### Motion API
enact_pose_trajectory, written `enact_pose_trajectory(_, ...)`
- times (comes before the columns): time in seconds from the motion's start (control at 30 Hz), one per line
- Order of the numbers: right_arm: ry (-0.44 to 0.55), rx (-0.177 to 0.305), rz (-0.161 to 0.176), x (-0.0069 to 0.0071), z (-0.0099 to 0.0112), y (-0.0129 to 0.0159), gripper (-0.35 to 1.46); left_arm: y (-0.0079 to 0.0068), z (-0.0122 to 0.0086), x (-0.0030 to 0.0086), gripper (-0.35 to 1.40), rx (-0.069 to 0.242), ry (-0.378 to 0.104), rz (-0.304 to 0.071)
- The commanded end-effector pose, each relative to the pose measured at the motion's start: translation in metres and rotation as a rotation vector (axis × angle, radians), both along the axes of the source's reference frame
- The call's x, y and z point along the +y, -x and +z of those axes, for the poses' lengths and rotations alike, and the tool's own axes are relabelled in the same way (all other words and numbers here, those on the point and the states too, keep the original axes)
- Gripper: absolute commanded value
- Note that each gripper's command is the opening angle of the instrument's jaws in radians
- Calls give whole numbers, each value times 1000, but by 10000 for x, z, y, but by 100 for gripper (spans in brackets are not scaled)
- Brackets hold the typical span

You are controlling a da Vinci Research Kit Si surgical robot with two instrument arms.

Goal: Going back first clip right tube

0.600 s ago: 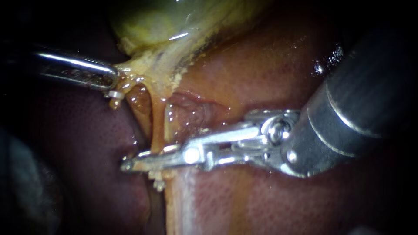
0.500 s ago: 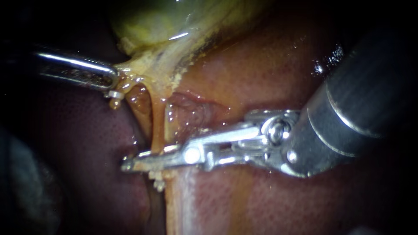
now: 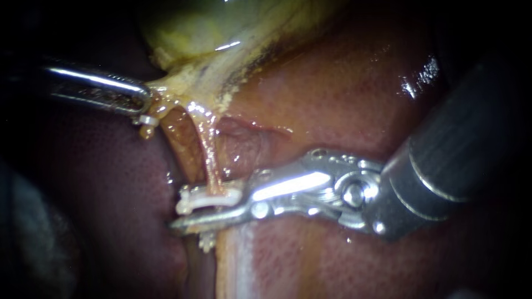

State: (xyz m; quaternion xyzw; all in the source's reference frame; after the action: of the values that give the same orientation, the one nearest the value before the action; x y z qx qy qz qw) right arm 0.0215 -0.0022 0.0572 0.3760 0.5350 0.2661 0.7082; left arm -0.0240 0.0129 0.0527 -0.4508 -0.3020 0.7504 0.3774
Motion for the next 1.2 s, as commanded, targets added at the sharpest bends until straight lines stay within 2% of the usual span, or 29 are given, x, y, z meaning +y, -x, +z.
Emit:
enact_pose_trajectory(0.03, 36, -8, -5, 0, 1, 1, 46, 0, 0, 0, -35, 0, 0, 0)
enact_pose_trajectory(0.2, 215, -76, -44, 1, 3, 6, 49, 0, 0, 0, -35, 0, 0, 0)
enact_pose_trajectory(0.3, 263, -95, -57, 1, 1, 12, 50, 0, 0, 0, -35, 0, 0, 0)
enact_pose_trajectory(0.5, 325, -78, -68, 6, -8, 37, 50, -1, 0, 0, -35, 0, 0, 0)
enact_pose_trajectory(0.87, 425, -55, -59, 30, -43, 118, 50, -2, 0, 0, -35, -1, 0, 1)
enact_pose_trajectory(1.2, 445, -44, -66, 32, -51, 151, 50, -1, 1, -1, -35, 0, 1, 0)
